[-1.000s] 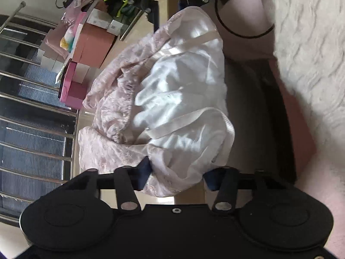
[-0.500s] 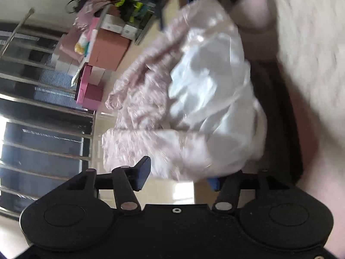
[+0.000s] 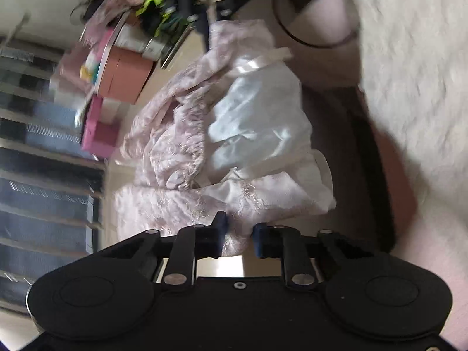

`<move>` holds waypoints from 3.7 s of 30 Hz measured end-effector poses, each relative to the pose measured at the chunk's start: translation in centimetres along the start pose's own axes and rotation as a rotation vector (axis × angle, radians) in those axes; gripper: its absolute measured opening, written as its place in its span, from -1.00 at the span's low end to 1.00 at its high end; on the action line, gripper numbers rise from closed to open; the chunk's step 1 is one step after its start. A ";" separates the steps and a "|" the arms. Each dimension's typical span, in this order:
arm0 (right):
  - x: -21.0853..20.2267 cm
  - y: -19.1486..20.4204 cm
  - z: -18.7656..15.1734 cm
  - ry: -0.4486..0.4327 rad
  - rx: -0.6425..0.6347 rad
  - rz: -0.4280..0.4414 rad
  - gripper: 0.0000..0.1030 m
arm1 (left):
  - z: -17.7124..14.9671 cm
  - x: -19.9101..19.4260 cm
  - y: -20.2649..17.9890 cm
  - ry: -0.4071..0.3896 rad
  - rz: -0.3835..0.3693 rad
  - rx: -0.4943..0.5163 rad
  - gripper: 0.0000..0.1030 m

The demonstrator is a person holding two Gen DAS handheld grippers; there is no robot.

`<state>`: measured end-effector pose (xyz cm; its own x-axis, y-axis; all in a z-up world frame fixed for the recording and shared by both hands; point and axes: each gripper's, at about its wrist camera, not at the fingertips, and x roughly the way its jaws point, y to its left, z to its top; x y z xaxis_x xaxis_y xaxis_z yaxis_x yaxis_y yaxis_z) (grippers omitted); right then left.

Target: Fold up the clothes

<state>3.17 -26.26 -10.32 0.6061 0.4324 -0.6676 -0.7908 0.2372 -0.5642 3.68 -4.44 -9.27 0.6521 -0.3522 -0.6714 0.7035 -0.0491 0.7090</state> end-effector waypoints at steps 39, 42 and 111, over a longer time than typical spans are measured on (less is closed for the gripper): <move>6.4 -16.0 -16.8 -0.342 1.794 0.446 -0.03 | -16.7 11.3 16.6 -0.383 -0.614 -1.882 0.50; 6.9 -15.3 -17.6 -0.380 1.863 0.424 -0.07 | -17.5 11.1 16.2 -0.392 -0.557 -1.920 0.51; 6.8 -12.5 -17.5 -0.512 1.916 0.062 -0.24 | -17.3 5.5 12.9 -0.286 -0.372 -1.913 -0.45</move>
<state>18.64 -41.50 -16.29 0.7782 0.5578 -0.2884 -0.0600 0.5233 0.8501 21.20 9.15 -7.51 0.5064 -0.6885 -0.5192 0.2308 0.6883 -0.6877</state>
